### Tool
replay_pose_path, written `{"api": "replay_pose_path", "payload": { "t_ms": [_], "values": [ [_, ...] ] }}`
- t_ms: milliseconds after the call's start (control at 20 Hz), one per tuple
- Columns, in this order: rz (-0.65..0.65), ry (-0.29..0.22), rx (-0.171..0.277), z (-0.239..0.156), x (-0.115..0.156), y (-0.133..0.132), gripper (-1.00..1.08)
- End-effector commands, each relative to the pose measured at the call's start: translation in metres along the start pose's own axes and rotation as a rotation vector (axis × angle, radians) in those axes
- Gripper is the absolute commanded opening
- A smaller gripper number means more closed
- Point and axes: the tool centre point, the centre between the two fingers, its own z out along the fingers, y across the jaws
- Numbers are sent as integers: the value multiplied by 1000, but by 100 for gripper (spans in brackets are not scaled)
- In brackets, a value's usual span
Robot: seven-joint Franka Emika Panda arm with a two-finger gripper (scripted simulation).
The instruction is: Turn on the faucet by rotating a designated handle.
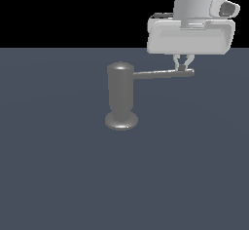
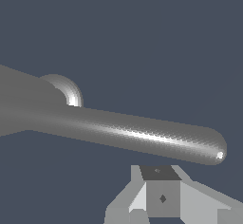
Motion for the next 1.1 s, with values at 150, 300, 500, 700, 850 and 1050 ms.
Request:
{"api": "replay_pose_path", "payload": {
  "t_ms": [150,300,500,700,850,1050],
  "values": [
    [-1,0,0,0,8,2,-100],
    [1,-2,0,1,17,2,-100],
    [4,-5,0,3,29,2,-100],
    [7,-7,0,4,41,2,-100],
    [10,-8,0,5,50,1,-100],
    [13,-11,-1,7,62,1,-100]
  ]
}}
